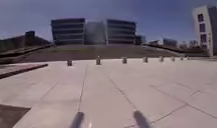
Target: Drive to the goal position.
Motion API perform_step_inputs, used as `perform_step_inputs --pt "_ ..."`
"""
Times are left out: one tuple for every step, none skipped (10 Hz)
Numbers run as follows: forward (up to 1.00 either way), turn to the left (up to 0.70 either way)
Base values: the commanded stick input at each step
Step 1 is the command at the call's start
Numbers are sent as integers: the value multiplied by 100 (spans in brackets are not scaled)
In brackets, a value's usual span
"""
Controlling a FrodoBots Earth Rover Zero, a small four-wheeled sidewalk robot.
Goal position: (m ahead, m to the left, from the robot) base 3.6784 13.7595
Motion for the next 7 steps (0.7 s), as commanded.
perform_step_inputs --pt "100 0" --pt "100 0" --pt "100 0" --pt "100 0" --pt "100 27" --pt "100 27" --pt "100 27"
